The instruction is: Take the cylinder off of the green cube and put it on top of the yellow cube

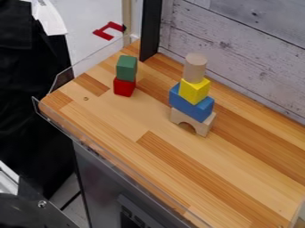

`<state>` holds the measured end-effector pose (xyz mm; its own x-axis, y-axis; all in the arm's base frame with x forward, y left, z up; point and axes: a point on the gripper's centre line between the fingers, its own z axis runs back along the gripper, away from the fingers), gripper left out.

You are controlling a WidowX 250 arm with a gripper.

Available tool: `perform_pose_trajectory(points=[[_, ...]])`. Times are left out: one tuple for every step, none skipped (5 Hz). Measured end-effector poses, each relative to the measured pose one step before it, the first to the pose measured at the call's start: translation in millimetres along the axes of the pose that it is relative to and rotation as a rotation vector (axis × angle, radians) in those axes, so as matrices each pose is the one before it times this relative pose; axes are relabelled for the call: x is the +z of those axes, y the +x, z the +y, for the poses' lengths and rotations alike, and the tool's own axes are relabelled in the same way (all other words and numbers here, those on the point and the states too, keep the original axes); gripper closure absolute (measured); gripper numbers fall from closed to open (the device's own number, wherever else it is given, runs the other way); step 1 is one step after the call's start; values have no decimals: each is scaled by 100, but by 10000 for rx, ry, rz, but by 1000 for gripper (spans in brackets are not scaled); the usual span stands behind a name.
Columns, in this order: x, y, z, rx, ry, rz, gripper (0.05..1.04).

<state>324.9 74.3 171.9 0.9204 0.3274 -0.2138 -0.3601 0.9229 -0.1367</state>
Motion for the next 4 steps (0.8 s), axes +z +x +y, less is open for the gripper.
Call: perform_pose_trajectory(points=[[-2191,29,1855,182,369,291,85],[-2417,95,485,-238,601,129,85],[-2215,365,-186,-400,63,264,85],[-2204,337,-70,307,-120,-323,85]])
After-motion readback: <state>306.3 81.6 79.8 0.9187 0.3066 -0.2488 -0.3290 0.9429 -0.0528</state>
